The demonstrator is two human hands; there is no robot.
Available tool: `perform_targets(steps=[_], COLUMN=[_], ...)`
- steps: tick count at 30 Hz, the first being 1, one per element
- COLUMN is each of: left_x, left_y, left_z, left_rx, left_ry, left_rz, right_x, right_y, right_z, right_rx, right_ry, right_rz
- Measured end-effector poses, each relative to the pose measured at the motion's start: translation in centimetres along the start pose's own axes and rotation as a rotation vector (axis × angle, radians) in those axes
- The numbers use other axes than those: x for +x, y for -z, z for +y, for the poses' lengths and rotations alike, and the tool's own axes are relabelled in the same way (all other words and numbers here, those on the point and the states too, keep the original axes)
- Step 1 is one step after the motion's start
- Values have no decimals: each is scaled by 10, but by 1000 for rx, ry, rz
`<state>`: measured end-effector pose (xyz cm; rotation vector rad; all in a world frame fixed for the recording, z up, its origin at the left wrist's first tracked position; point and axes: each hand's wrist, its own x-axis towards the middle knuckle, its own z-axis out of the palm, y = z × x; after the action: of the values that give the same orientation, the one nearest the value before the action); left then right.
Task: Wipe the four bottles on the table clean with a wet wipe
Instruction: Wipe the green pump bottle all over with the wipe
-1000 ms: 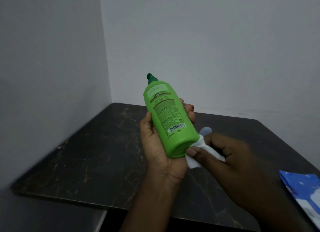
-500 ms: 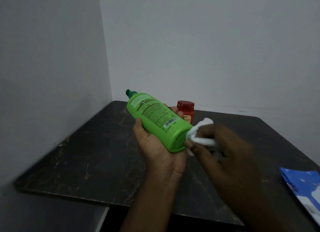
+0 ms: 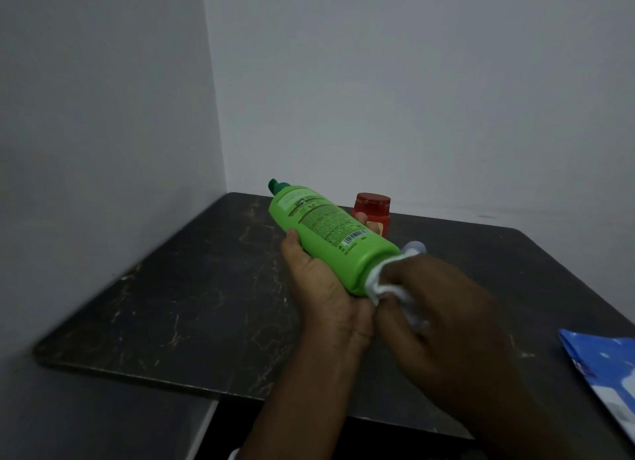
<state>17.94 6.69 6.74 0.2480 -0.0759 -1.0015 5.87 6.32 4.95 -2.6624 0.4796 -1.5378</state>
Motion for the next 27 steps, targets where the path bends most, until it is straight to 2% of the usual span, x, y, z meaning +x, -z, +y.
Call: perform_targets(steps=[3, 8, 11, 15, 21, 24, 27], left_x=[-1, -6, -3, 2, -1, 1, 4], left_y=[-3, -1, 1, 0, 1, 2, 2], left_z=[0, -6, -5, -2, -6, -4, -2], left_rx=[23, 16, 25, 50, 25, 33, 63], left_ry=[12, -5, -5, -14, -52, -68, -66], left_rz=[21, -38, -26, 1, -46, -42, -13], right_x=[-2, 0, -2, -4, 1, 1, -2], right_y=[1, 1, 0, -2, 2, 2, 0], right_z=[-4, 4, 3, -5, 1, 3, -2], right_rx=[45, -38, -45, 26, -47, -44, 19], right_ry=[88, -25, -48, 67, -56, -71, 11], right_rz=[-42, 158, 95, -37, 167, 99, -25])
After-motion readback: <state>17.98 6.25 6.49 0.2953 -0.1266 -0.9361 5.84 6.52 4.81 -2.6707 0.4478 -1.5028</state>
